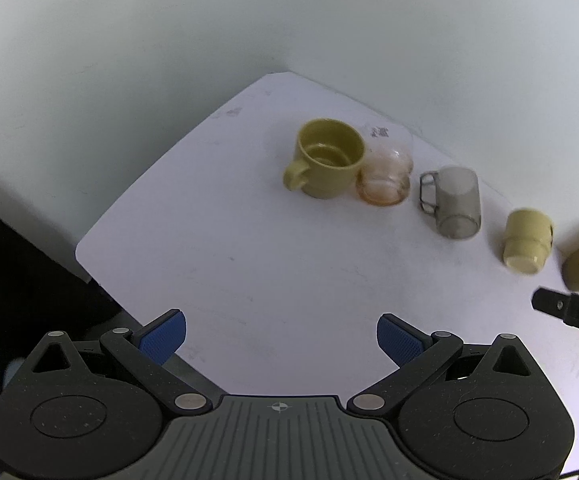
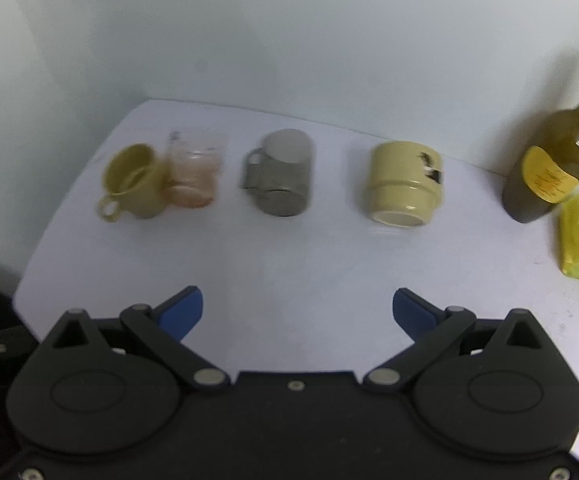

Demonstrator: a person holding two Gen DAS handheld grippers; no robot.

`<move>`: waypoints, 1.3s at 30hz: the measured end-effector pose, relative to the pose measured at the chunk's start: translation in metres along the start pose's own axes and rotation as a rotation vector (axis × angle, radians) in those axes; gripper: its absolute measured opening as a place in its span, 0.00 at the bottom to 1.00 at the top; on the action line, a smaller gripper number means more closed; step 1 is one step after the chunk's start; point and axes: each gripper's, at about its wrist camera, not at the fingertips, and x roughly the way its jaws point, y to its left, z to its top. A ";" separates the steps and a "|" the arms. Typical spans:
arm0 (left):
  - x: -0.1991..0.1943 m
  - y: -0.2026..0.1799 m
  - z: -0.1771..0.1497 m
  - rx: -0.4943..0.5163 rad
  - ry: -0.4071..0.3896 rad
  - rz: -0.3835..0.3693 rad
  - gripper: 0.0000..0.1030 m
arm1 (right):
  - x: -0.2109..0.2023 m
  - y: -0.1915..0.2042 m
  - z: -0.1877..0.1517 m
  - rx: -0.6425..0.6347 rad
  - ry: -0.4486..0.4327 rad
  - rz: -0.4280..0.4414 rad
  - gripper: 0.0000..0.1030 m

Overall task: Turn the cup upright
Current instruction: 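Move the right gripper to the upside-down dog-print mug and close on its base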

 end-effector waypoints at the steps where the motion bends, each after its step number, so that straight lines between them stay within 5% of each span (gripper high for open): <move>1: 0.001 0.000 0.001 -0.001 -0.003 -0.003 1.00 | 0.004 -0.008 0.004 0.013 -0.007 0.010 0.99; 4: -0.004 -0.006 0.002 -0.026 -0.025 0.057 1.00 | 0.024 -0.024 0.015 0.024 -0.003 0.019 0.99; 7: -0.020 -0.002 0.001 -0.112 -0.060 0.034 1.00 | 0.061 -0.037 0.034 -0.015 -0.014 -0.048 0.97; 18: -0.034 0.008 -0.009 -0.186 -0.024 0.097 1.00 | 0.152 -0.068 0.072 0.038 -0.013 -0.142 0.98; 22: -0.032 0.017 -0.015 -0.236 -0.018 0.114 1.00 | 0.154 -0.062 0.069 0.014 -0.028 -0.205 0.88; 29: -0.041 0.023 -0.011 -0.199 -0.037 0.060 1.00 | 0.123 -0.037 0.077 -0.057 -0.130 -0.251 0.96; 39: -0.044 0.039 0.000 -0.202 -0.060 0.058 1.00 | 0.169 -0.066 0.059 0.027 0.024 -0.282 0.90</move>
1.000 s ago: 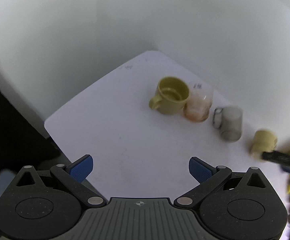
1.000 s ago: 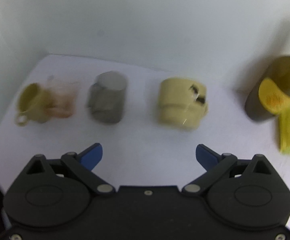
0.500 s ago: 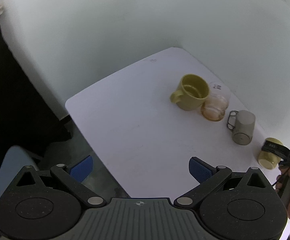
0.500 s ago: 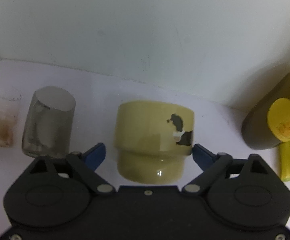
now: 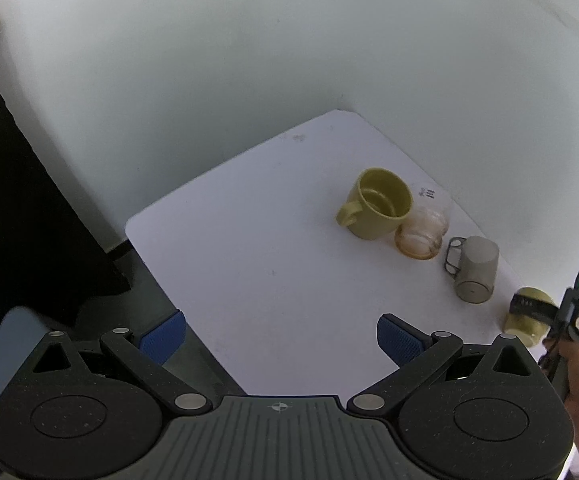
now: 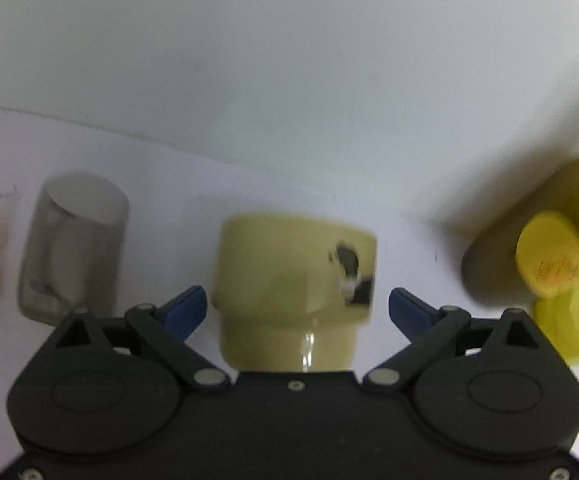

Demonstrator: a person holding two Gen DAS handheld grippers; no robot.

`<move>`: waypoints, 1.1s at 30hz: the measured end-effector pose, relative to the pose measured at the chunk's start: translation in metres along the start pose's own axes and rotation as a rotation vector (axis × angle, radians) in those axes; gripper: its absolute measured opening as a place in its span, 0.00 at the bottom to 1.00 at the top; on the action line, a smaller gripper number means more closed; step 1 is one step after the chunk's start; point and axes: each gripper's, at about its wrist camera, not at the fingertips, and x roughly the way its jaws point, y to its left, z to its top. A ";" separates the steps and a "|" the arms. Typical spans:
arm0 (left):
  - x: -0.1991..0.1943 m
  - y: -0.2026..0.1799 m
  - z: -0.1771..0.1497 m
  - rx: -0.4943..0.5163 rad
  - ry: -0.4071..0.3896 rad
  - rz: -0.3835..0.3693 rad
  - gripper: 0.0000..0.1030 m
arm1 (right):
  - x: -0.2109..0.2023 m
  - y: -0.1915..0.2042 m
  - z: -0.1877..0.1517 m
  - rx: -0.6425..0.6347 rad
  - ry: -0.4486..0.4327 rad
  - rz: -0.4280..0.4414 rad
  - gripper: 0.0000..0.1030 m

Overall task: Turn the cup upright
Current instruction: 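Move the right gripper to the upside-down dog-print mug and close on its base, then lift the dog-print mug with the right gripper and release it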

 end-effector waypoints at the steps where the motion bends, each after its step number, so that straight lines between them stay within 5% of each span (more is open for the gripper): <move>1: -0.001 -0.002 0.001 0.009 -0.005 -0.006 1.00 | 0.007 -0.005 -0.005 0.026 0.030 0.017 0.83; 4: -0.003 -0.006 0.002 0.021 -0.014 -0.012 1.00 | 0.011 -0.012 -0.013 0.052 0.048 0.048 0.71; 13: -0.009 -0.015 -0.006 0.049 -0.015 -0.044 1.00 | -0.008 -0.010 -0.049 0.035 0.067 0.087 0.71; 23: -0.006 -0.010 -0.011 0.079 -0.001 -0.053 1.00 | -0.046 0.038 -0.110 -0.059 0.116 0.161 0.72; 33: -0.004 -0.007 -0.013 0.124 0.001 -0.076 1.00 | -0.079 0.041 -0.120 -0.057 0.093 0.262 0.76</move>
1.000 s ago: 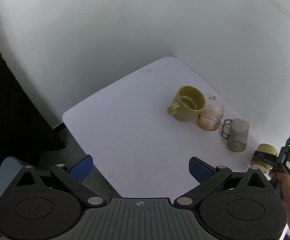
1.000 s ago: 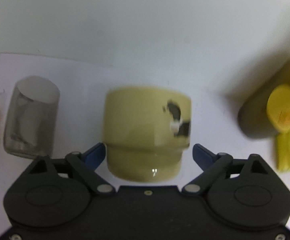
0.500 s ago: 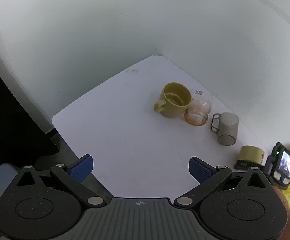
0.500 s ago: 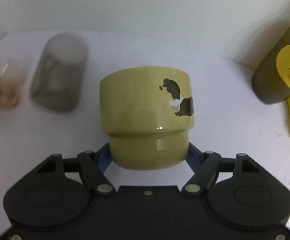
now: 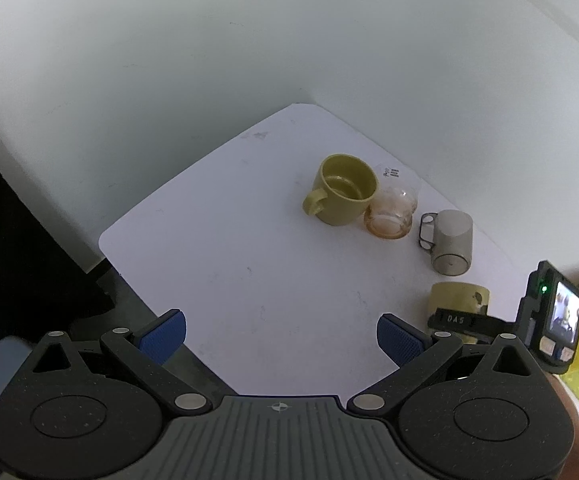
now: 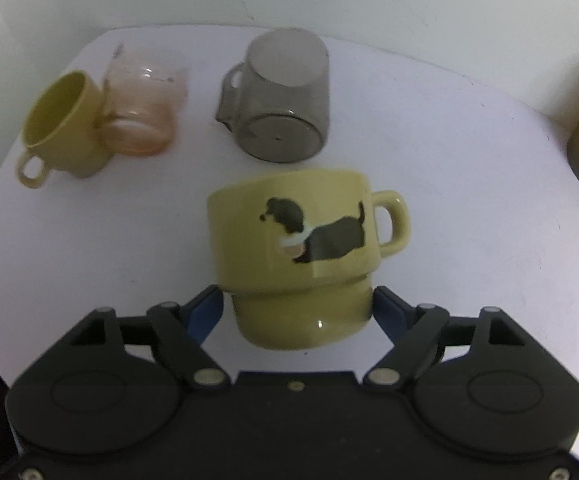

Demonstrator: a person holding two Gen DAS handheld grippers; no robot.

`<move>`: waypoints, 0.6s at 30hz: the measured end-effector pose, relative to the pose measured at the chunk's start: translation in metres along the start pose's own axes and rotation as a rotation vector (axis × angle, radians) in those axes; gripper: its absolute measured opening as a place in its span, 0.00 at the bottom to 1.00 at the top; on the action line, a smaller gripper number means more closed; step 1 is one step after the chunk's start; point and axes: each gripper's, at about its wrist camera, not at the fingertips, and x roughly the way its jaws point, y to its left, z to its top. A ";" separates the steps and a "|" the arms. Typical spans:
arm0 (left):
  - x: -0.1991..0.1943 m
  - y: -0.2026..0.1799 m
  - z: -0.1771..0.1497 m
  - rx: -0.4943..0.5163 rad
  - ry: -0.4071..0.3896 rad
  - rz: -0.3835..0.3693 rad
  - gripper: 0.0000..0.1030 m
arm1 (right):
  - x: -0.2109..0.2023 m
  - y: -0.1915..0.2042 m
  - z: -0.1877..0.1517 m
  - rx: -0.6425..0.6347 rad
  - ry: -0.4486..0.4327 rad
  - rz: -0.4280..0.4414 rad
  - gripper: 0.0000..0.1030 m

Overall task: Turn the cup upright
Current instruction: 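Lift the dog-print mug with the right gripper and release it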

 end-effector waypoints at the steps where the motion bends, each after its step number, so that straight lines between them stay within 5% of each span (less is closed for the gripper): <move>1: 0.001 0.000 0.000 0.001 0.000 -0.001 1.00 | -0.002 -0.002 -0.005 0.002 0.007 0.000 0.71; 6: -0.001 0.004 0.000 0.009 -0.010 -0.017 1.00 | 0.009 0.021 0.024 0.048 0.014 -0.004 0.70; 18: -0.001 0.019 -0.010 0.032 -0.001 -0.041 1.00 | 0.014 0.042 0.011 0.166 0.061 -0.026 0.70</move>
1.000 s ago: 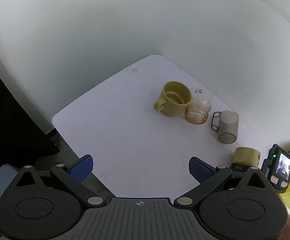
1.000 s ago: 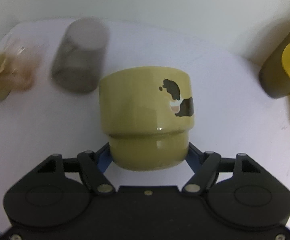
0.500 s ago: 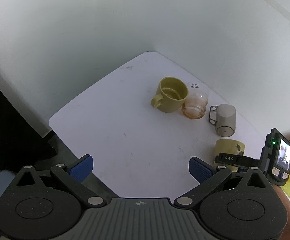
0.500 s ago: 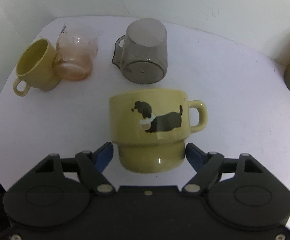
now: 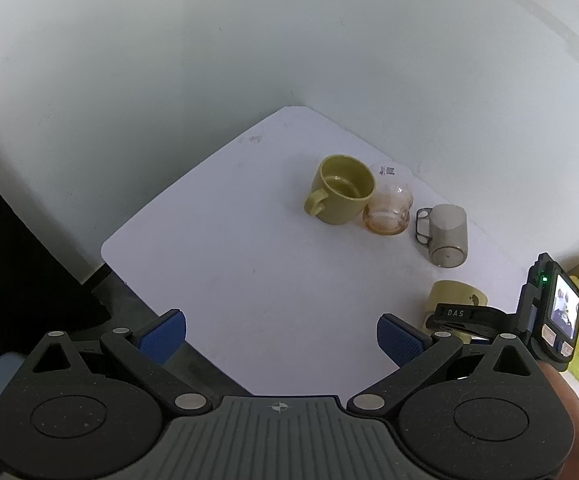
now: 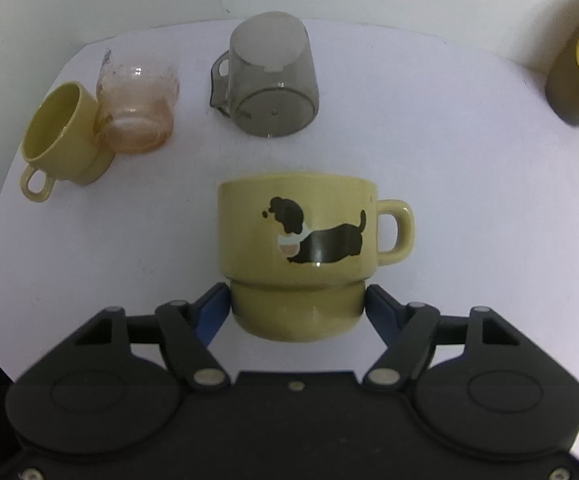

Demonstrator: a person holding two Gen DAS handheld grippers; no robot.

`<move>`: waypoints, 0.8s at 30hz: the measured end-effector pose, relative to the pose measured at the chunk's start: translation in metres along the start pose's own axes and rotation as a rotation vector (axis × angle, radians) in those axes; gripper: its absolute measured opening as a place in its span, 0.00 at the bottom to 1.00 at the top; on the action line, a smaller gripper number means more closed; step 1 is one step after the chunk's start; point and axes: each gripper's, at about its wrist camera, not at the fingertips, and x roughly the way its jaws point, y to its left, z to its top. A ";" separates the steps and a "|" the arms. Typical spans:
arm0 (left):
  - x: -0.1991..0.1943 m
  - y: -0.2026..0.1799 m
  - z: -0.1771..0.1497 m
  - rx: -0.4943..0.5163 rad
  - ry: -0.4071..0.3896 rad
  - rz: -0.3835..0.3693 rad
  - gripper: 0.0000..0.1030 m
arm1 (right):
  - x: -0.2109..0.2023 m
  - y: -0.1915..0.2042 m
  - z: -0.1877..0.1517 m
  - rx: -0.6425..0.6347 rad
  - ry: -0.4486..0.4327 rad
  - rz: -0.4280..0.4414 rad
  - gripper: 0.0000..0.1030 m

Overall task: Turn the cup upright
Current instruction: 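Lift the dog-print mug with the right gripper and release it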

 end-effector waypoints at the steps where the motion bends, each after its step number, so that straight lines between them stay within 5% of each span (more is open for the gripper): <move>1: 0.000 0.001 -0.001 0.001 0.002 -0.002 1.00 | -0.001 0.003 -0.003 0.002 0.006 0.000 0.70; 13: 0.010 0.010 -0.004 0.060 0.023 -0.060 1.00 | -0.022 0.012 -0.012 -0.003 -0.030 -0.055 0.79; 24: 0.021 0.004 -0.005 0.115 0.029 -0.092 1.00 | -0.022 0.013 -0.025 -0.035 -0.020 -0.083 0.72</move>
